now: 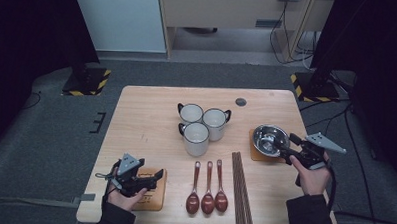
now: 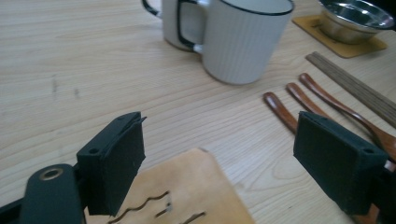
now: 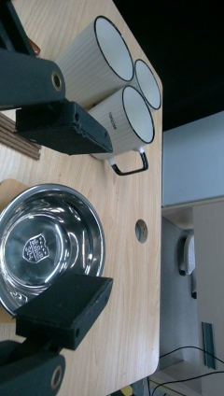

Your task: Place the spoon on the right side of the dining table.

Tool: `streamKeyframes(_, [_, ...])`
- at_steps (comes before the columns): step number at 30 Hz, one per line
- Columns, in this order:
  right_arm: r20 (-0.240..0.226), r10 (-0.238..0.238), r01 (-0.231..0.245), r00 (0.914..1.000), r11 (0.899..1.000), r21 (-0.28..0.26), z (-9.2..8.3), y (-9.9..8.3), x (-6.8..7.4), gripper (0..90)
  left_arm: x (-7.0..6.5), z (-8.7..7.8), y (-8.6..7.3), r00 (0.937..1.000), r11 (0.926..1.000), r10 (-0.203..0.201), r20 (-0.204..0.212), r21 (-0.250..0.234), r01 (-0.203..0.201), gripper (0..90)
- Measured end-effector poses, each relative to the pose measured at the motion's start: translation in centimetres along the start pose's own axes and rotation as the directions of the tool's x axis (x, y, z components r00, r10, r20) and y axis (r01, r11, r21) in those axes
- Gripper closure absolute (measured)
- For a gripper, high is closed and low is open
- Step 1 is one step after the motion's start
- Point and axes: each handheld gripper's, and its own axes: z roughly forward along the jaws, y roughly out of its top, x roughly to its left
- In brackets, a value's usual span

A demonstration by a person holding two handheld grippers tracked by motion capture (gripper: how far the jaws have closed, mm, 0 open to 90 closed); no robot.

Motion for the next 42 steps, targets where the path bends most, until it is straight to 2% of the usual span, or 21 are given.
streamKeyframes(8, [-0.019, -0.023, 0.024, 0.9995, 0.999, 0.022, 0.5, -0.3, 0.8, 29.6, -2.9, 1.8, 0.8, 0.9955, 0.9976, 0.064, 0.071, 0.025, -0.065, 16.4])
streamKeyframes(16, [-0.034, -0.033, 0.035, 0.9989, 0.999, 0.040, 1.0, -0.6, 1.4, 29.7, -5.8, 4.0, 1.3, 0.9838, 0.9897, 0.123, 0.130, 0.056, -0.132, 17.0])
streamKeyframes(22, [-0.038, -0.042, 0.044, 0.9984, 0.997, 0.058, 1.3, -0.9, 1.7, 30.8, -7.2, 5.0, 1.7, 0.9757, 0.9840, 0.154, 0.156, 0.066, -0.166, 17.0])
streamKeyframes(28, [-0.053, -0.057, 0.060, 0.9970, 0.996, 0.067, 1.7, -1.1, 2.3, 32.4, -8.6, 6.1, 1.3, 0.9674, 0.9763, 0.179, 0.180, 0.090, -0.197, 17.8])
streamKeyframes(35, [-0.070, -0.063, 0.069, 0.9956, 0.994, 0.088, 2.2, -1.5, 2.8, 32.8, -10.4, 7.6, 0.3, 0.9506, 0.9595, 0.213, 0.226, 0.135, -0.247, 18.2])
streamKeyframes(40, [-0.080, -0.062, 0.069, 0.9949, 0.994, 0.090, 2.4, -1.6, 3.0, 33.3, -11.3, 8.3, 0.1, 0.9403, 0.9543, 0.216, 0.263, 0.147, -0.260, 19.9])
streamKeyframes(42, [-0.083, -0.066, 0.074, 0.9944, 0.993, 0.095, 2.5, -1.7, 3.0, 33.5, -11.7, 8.6, 0.0, 0.9338, 0.9486, 0.232, 0.273, 0.150, -0.279, 20.7])
